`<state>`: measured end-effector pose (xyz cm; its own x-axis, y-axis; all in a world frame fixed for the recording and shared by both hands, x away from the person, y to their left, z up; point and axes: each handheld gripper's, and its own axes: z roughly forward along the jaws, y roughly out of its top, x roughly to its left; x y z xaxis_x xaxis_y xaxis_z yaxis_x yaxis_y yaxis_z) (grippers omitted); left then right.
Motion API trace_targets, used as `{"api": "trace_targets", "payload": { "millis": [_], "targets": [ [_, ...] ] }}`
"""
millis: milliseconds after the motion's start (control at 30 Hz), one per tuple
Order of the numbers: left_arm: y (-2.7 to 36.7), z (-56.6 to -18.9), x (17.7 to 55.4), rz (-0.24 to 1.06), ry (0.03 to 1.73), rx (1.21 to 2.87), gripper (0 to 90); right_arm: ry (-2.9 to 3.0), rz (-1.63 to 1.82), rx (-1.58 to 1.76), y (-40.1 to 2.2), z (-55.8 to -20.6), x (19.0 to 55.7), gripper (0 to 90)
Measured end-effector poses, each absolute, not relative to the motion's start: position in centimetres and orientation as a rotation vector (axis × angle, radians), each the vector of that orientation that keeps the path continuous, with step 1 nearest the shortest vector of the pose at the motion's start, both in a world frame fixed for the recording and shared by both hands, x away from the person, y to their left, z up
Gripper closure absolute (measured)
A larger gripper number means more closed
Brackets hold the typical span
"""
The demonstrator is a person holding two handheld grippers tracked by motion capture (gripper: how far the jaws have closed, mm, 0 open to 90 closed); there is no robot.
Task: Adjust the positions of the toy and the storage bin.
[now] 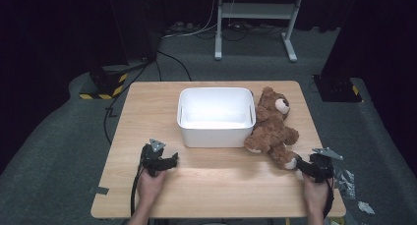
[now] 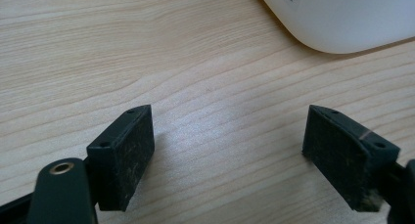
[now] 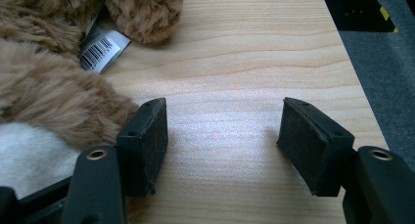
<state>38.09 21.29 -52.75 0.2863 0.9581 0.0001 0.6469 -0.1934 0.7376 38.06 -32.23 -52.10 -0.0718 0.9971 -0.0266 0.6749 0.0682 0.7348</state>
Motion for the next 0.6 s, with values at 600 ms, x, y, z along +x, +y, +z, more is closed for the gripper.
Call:
{"api": "trace_targets", "payload": {
  "millis": [600],
  "targets": [
    [21.20, -52.78, 38.15, 0.624, 1.436, 1.921, 19.1, 1.783, 0.760, 1.667, -32.18, -52.19, 38.00, 33.1]
  ]
}}
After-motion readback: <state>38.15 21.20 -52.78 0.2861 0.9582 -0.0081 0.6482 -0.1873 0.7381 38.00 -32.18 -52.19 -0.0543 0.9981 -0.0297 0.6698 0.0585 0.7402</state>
